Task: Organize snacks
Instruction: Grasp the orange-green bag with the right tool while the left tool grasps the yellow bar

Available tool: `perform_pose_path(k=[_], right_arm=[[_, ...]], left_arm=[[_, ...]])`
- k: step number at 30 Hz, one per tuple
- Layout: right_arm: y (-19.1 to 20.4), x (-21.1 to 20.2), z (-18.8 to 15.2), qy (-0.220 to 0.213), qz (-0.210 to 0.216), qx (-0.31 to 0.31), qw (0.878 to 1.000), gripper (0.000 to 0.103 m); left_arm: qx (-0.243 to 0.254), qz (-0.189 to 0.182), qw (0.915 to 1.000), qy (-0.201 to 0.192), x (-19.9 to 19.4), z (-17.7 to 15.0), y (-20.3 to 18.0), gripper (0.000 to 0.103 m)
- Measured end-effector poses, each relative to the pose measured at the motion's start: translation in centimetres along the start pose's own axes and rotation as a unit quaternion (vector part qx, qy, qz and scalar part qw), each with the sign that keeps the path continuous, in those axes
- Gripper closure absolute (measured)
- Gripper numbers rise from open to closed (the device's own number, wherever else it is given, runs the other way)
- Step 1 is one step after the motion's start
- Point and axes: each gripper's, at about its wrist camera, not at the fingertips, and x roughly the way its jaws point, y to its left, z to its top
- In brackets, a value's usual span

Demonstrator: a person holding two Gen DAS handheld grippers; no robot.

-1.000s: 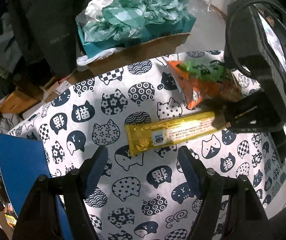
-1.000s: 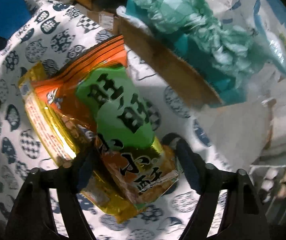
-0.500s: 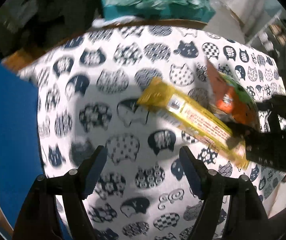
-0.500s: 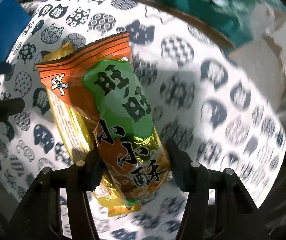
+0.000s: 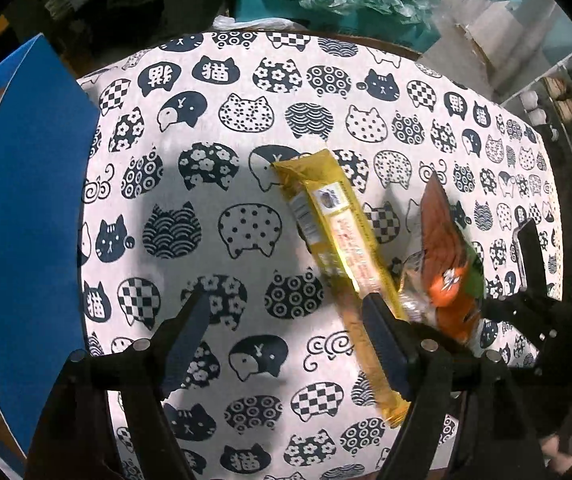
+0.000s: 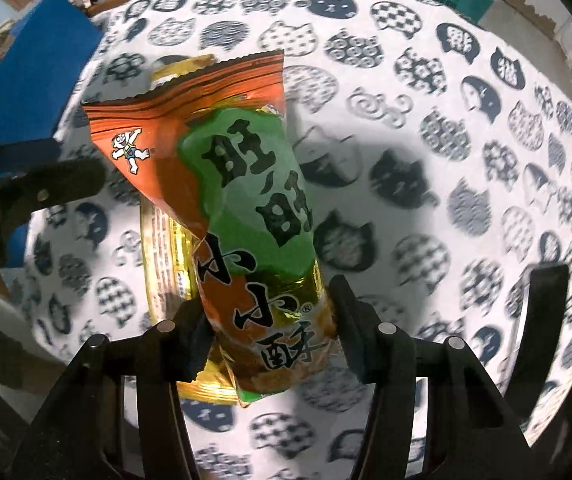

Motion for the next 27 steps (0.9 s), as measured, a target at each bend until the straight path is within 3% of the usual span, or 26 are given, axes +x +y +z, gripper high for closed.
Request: perform_pose_path(k=[5, 11, 21, 23, 25, 27], right_arm=[[-0.2, -0.3, -1.6, -0.018, -0.032, 0.016, 0.999, 0.052], [-3.8, -1.4, -2.0, -0.034, -0.086, 0.035, 0.995, 0.052], [-7.3, -1.4, -2.8, -0.038, -0.09, 0.052, 0.994, 0.052], [-7.2, -1.0, -2.4, -0.04, -0.089, 0.052, 0.994, 0.052], [-7.9, -0.9, -1.9, -0.044, -0.09, 0.052, 0.994, 0.052], [-8.2, -1.0, -1.3, -0.046, -0.089, 0.051, 0.994, 0.052]], left_arm=[[-0.011, -0.015, 0.9998, 0.008, 0.4, -0.3, -1.3, 0.023], [-0.023, -0.039, 0.9987, 0.022, 2.1, 0.1, -3.6, 0.021], [-0.007, -0.008, 0.9996, 0.025, 5.5, 1.5, -7.0, 0.017], [-0.001, 0.0, 0.9997, 0.023, 6.1, 1.6, -7.7, 0.026], [0.01, 0.011, 0.9997, 0.019, 6.2, 1.5, -7.8, 0.044], [0.023, 0.008, 0.9996, 0.014, 6.2, 1.5, -8.4, 0.055]])
